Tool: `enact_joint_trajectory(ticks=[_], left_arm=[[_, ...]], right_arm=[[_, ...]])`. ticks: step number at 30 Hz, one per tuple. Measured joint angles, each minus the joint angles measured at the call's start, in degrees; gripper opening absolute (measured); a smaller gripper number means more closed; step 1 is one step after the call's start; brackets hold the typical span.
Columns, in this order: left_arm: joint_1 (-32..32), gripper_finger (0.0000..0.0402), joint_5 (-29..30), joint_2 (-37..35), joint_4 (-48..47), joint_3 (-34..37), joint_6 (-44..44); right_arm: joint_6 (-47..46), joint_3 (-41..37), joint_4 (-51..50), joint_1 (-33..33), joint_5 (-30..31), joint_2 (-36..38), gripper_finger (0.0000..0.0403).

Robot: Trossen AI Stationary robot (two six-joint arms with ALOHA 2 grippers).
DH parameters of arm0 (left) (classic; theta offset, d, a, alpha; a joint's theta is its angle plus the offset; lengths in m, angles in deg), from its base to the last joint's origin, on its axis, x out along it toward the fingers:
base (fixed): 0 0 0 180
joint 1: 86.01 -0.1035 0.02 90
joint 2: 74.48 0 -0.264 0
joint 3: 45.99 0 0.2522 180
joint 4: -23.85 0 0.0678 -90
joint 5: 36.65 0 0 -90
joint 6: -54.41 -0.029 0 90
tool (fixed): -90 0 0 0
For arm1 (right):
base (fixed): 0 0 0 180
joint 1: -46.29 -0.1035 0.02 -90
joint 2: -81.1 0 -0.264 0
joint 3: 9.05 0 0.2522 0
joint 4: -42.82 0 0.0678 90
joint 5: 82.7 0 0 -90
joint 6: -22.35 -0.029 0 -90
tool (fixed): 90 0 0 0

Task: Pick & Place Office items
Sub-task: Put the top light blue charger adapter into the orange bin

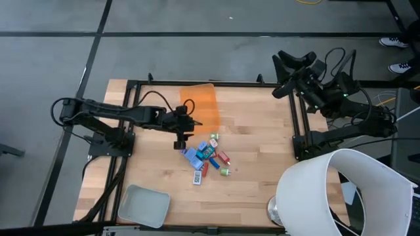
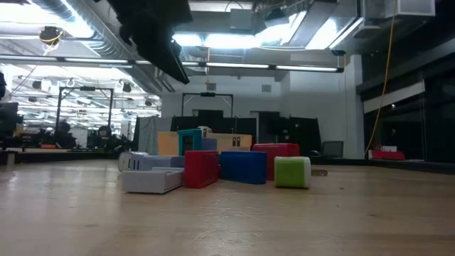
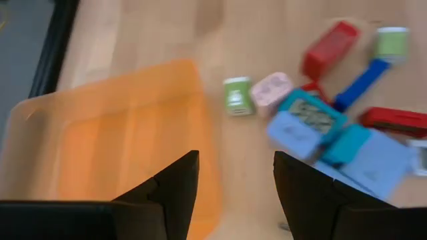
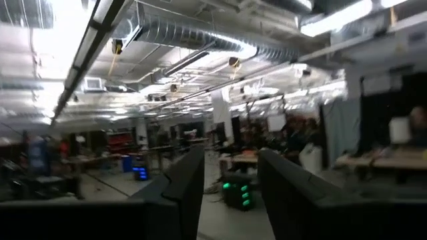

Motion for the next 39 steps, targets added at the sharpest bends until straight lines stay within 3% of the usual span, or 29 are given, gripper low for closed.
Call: enact_joint_trajectory(ticks=[5,11,21,26,32,35,39], left_arm=[[3.0,0.019,-0.37,1.55,-0.68,-0.08,-1.82],[1.69,0.019,-2.69,5.68,-0.83,-0.08,11.81],[1.8,0.019,-2.39,6.47,0.36,-0.1,13.42],[0.22,0.019,-1.91,6.39,7.02,-0.14,30.37],[0.23,0.019,6.21,6.61,12.91,-0.16,57.56],[0.99,0.019,7.66,6.61,13.14,-0.16,61.25],[2.47,0.019,5.31,6.61,13.13,-0.16,63.2]], right_arm=[[0.5,0.0,4.05,0.0,0.0,0.21,0.0137],[-0.61,0.0,3.2,-0.05,-0.29,0.48,0.014],[-4.02,0.0,0.04,-0.04,-1.55,0.46,0.0168],[-5.43,0.0,0.06,-0.04,-1.55,0.46,0.0177],[-5.39,0.0,-0.52,-0.07,-1.57,0.46,0.0183],[-5.38,0.0,-2.56,-0.06,-1.57,0.46,0.0183],[-5.39,-0.02,-5.27,-0.07,-1.92,0.46,0.0183]])
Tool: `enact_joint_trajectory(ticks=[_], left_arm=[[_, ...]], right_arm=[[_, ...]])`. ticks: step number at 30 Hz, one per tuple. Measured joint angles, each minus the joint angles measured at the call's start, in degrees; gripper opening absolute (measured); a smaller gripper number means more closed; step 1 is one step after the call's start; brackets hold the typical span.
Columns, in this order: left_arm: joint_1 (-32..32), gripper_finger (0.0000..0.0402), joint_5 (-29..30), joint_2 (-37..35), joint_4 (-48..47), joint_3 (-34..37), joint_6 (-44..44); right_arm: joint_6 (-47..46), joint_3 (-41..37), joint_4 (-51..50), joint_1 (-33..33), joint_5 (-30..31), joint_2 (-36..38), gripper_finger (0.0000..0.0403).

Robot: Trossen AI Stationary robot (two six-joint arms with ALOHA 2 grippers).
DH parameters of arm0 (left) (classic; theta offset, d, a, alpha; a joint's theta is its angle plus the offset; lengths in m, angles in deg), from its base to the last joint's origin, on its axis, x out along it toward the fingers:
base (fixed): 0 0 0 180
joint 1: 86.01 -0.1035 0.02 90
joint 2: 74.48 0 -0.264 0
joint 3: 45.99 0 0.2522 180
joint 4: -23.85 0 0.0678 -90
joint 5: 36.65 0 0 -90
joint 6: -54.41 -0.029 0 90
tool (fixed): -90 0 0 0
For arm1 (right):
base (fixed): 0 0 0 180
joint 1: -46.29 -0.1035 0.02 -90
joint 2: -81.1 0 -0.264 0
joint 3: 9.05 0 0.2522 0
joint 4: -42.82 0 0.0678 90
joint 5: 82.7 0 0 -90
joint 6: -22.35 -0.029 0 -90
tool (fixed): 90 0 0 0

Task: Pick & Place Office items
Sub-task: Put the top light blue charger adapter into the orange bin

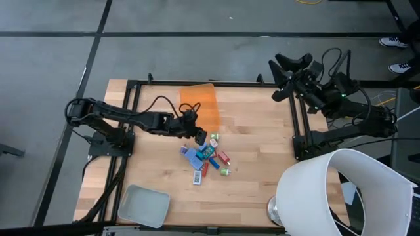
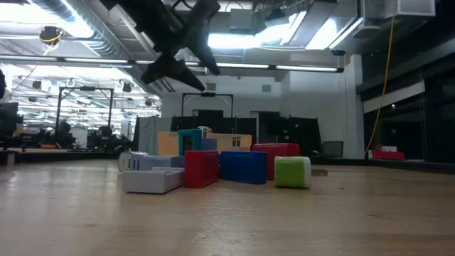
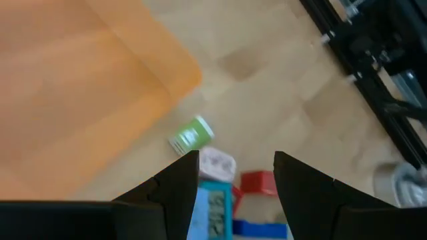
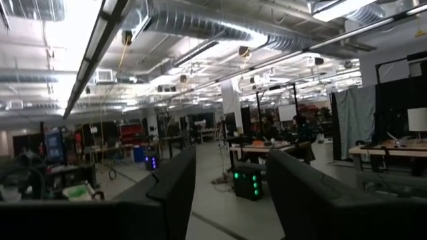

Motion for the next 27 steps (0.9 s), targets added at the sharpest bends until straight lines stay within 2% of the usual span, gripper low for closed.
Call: enact_joint_trajectory(ticks=[4,7,10,12,14,21,24,27], left_arm=[[1.5,0.0184,-3.63,0.73,0.87,0.0,-1.4],[2.65,0.0174,-3.79,0.91,6.45,0.06,-1.55],[2.33,0.0164,-1.47,0.76,14.26,-0.09,-1.83],[1.68,0.0159,1.52,0.79,16.83,-0.07,0.39],[0.78,0.0156,1.45,0.79,17.34,-0.07,0.99],[-0.38,0.0166,-6.9,0.79,12.49,-0.11,-5.58],[0.25,0.0181,-9.71,0.81,3.34,-1.75,-7.29],[0.99,0.0196,-9.11,1.19,-6.24,-4.15,-9.35]], right_arm=[[-1.13,0.0,-0.71,0.02,-2.09,-0.02,0.0183],[-1.46,0.0,-0.62,0.0,-2.86,-0.02,0.0183],[-1.46,0.0,-0.66,0.0,-3.01,-0.02,0.0183],[-1.53,0.0,-0.73,0.02,-3.98,0.0,0.0183],[-1.55,0.0,-0.81,0.0,-4.33,-0.02,0.0183],[-1.49,0.0,-0.85,0.0,-4.35,-0.02,0.0183],[-1.5,0.0,-0.98,0.0,-4.37,-0.02,0.0183],[-1.71,0.0,-1.37,0.0,-4.37,-0.02,0.0183]])
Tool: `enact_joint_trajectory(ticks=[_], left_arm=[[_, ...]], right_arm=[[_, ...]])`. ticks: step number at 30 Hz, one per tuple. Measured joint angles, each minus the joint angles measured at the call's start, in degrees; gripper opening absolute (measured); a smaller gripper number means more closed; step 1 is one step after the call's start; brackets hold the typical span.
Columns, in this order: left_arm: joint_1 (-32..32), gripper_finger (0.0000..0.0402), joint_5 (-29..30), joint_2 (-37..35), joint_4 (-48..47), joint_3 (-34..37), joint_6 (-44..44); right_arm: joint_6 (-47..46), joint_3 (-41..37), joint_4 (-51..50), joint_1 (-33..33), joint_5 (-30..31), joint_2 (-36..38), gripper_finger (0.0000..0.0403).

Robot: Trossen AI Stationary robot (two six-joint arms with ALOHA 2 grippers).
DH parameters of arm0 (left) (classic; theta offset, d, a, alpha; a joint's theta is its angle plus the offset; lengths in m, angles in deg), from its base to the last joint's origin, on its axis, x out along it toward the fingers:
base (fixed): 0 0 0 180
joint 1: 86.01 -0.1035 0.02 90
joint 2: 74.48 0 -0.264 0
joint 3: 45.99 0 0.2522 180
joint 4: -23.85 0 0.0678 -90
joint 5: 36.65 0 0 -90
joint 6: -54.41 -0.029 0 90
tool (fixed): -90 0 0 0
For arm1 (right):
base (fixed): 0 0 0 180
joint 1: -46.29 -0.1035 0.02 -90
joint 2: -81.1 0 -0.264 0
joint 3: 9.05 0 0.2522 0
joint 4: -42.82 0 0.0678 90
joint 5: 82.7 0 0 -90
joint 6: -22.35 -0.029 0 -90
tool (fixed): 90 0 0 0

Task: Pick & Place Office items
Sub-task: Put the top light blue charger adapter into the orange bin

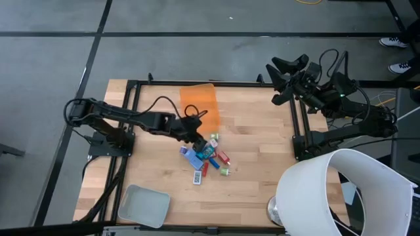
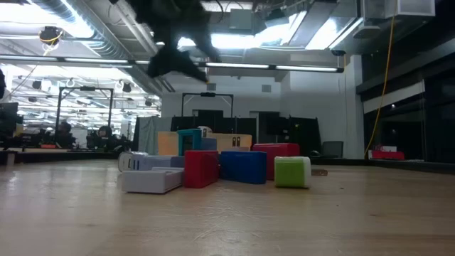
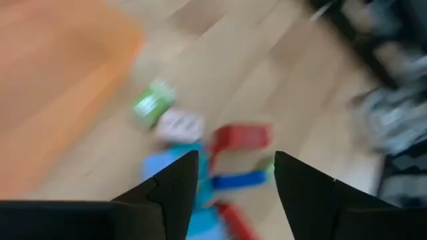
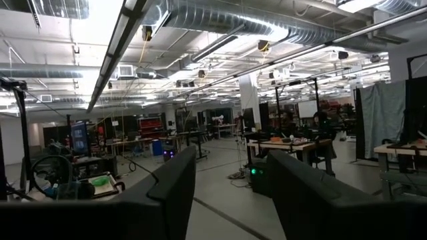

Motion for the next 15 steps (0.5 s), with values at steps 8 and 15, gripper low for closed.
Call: enact_joint_trajectory(ticks=[8,15], left_arm=[[1.95,0.0203,2.74,9.69,-12.63,-11.3,-1.48],[3.56,0.0204,4.21,25.01,-30.32,-27.11,-0.78]], right_arm=[[-0.22,0.0,-0.79,0.0,-0.85,0.0,0.0183],[-1.28,0.0,-1.62,-0.05,-1.58,0.0,0.0183]])
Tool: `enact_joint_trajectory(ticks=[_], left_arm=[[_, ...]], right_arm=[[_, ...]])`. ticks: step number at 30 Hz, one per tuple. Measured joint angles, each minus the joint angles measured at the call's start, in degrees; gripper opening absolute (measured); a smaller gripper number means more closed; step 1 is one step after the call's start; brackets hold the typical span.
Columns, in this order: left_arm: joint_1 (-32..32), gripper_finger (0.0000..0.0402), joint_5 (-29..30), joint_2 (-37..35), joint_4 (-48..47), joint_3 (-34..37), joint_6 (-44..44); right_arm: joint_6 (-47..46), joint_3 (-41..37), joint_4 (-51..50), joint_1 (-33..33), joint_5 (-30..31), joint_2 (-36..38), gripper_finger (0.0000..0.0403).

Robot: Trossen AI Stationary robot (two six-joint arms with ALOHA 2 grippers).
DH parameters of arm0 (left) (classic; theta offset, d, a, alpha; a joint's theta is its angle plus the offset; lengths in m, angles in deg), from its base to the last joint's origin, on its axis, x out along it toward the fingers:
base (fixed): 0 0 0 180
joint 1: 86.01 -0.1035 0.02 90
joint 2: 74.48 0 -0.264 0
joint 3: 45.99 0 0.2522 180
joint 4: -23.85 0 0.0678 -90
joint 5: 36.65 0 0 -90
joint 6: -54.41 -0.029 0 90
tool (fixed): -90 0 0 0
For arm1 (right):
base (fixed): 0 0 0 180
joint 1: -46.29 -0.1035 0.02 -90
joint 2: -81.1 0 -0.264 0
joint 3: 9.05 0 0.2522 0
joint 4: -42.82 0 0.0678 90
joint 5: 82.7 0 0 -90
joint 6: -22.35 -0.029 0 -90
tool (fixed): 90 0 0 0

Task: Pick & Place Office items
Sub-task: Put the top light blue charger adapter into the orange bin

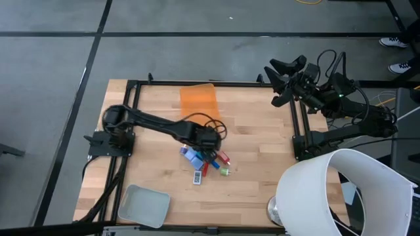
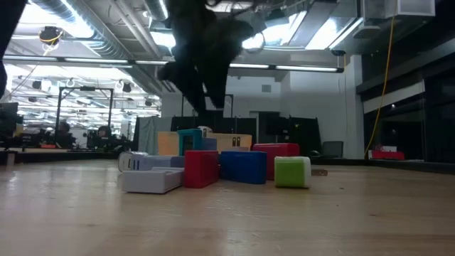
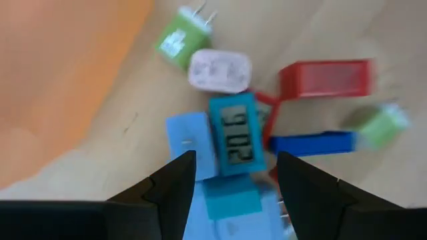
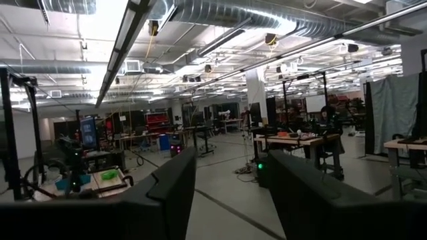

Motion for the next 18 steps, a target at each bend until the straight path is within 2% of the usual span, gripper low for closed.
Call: enact_joint_trajectory(ticks=[6,18], left_arm=[[-0.22,0.0204,3.33,4.21,-6.25,-8.46,0.15],[0.02,0.0212,2.32,4.37,-14.46,-9.01,6.48]], right_arm=[[0.0,-0.02,-0.28,-0.3,-1.4,0.0,0.0183],[-1.0,-0.02,-0.62,-0.43,-2.9,0.0,0.0183]])
